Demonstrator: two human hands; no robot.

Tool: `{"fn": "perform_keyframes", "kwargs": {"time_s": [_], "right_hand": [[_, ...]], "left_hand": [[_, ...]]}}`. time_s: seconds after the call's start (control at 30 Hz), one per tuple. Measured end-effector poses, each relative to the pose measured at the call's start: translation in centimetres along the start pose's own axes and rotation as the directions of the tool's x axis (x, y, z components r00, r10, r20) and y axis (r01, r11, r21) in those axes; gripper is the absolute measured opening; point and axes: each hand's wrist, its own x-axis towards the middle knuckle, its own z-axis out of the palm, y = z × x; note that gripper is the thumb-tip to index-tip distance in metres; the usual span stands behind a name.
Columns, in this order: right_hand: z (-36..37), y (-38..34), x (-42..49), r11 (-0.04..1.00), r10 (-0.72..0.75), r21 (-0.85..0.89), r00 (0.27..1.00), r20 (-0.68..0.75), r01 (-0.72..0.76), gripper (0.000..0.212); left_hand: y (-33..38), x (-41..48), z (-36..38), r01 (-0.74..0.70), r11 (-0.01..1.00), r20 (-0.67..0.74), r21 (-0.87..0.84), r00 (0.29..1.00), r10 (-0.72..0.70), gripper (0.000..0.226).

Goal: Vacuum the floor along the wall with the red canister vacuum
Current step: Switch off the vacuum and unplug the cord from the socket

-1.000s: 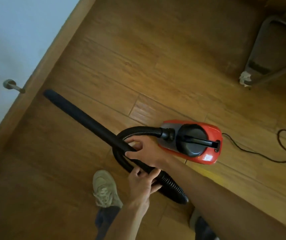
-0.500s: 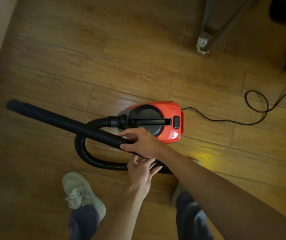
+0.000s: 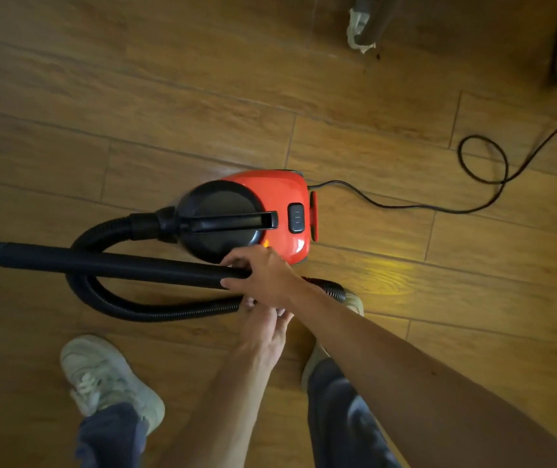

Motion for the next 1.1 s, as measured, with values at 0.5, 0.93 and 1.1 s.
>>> {"fn": "perform_keyframes", "kwargs": {"time_s": [0.5,0.93,1.1], "right_hand": [[-3.0,6.2,0.9,0.955,0.169,-0.153,0.893,-0.417,-0.253,0.095],[-2.7,5.3,1.9,0.825,0.226,-0.414,0.896,-0.382,-0.385,0.095],[-2.8,6.5,0.9,0.918,0.154,-0.289,0.915,-0.373,-0.272,0.092]], "left_hand": [[2.5,2.6,-0.3,0.077,0.995,-0.101,-0.063,0.991,-0.083,0.031],[2.8,3.9,-0.7,0.086,0.993,-0.117,-0.081,0.989,-0.095,0.055],[2.9,3.4,-0.9,0.077,0.993,-0.118,-0.087,0.989,-0.087,0.053]]}}
